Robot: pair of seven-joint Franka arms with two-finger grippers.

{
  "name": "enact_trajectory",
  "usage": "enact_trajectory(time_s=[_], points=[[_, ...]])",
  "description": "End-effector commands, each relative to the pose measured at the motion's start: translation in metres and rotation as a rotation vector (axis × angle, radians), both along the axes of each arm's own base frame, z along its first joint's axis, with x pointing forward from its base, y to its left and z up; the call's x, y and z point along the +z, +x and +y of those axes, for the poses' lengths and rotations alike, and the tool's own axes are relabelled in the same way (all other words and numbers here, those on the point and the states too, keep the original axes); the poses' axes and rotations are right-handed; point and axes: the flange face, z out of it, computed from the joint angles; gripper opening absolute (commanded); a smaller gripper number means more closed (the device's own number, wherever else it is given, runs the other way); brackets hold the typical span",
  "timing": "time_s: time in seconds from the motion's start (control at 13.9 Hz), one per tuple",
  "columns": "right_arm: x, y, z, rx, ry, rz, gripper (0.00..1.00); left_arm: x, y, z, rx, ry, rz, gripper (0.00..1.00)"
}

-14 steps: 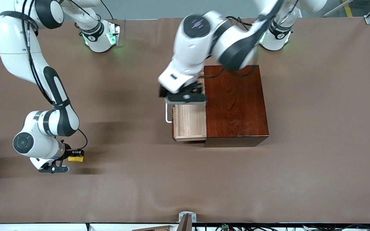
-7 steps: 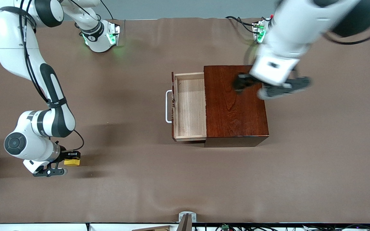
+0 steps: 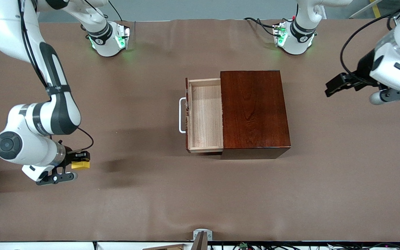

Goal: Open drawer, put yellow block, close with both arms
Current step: 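Lift the yellow cube with the right gripper and carry it over the drawer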

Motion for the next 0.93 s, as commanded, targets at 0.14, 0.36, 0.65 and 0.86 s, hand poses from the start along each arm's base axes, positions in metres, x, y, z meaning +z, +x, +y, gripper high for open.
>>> enact_trajectory(time_s=[0.14,0.36,0.65,0.86], points=[[0.052,-0.027,0.038,0.235,0.044,0.022,0.00,-0.026,0.001,0.031,-0.067,-0.017,-0.002,1.00],[0.074,-0.045,0.093,0.439,0.091,0.025,0.00,-0.029,0.004,0.035,-0.061,-0.017,-0.007,1.00],[0.090,-0.074,0.195,0.756,0.178,-0.025,0.00,-0.034,0.014,0.038,-0.053,-0.018,-0.017,1.00],[0.099,-0.102,0.274,0.999,0.211,-0.102,0.00,-0.029,0.016,0.026,-0.088,-0.005,-0.048,1.00]])
